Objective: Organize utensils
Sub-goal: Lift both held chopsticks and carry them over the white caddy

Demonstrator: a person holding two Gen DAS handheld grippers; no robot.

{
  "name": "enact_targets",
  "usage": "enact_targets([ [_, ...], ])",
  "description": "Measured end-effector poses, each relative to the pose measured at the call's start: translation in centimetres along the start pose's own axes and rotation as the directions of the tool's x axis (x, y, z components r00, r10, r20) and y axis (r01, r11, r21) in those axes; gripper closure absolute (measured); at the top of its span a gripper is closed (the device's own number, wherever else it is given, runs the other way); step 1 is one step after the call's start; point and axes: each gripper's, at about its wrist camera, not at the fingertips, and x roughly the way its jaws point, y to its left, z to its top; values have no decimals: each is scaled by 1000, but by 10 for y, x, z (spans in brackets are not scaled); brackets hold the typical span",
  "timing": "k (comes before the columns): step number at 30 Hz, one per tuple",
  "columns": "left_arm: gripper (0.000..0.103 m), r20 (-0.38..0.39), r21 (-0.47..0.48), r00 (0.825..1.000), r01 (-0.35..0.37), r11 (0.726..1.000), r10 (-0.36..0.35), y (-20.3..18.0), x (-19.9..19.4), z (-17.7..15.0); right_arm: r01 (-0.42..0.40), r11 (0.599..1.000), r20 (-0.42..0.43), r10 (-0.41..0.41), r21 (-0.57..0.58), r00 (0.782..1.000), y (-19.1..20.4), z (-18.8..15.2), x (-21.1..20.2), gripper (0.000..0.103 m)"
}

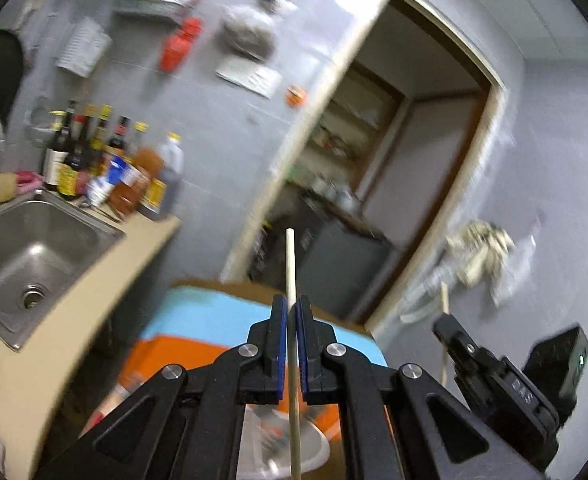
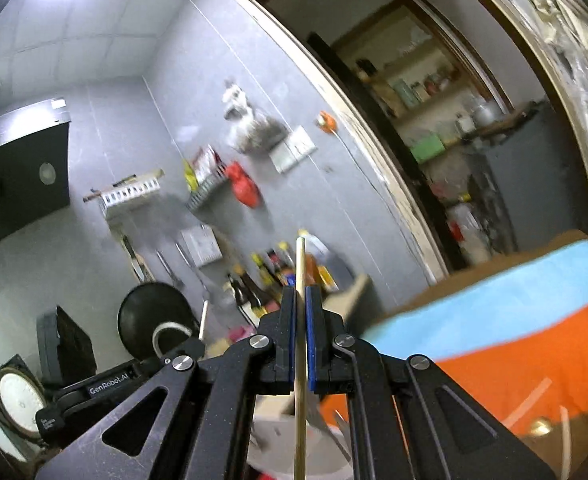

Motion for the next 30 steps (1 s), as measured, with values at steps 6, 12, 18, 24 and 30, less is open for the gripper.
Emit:
enact_targets([
  [6, 98, 73, -59, 997, -33, 998, 37, 44, 12, 11, -9, 999, 76, 11, -31, 997, 16, -19, 31, 99],
  [12, 98, 130, -66, 990, -51, 996, 59, 61, 30, 2, 81, 996, 172, -73, -40, 982, 10, -38, 44, 99],
  [18, 98, 178, -5, 978, -106, 994, 106, 61, 36, -18, 159, 985, 238, -139, -68, 961, 4, -49, 36, 99],
  [24, 98, 220, 41, 968, -132, 990, 120, 54, 36, -33, 250, 962, 320, -204, -108, 925, 6, -55, 30, 99],
  [30, 98, 241, 92, 963, -149, 985, 123, 48, 34, -45, 269, 954, 341, -212, -129, 916, 8, -56, 28, 99],
])
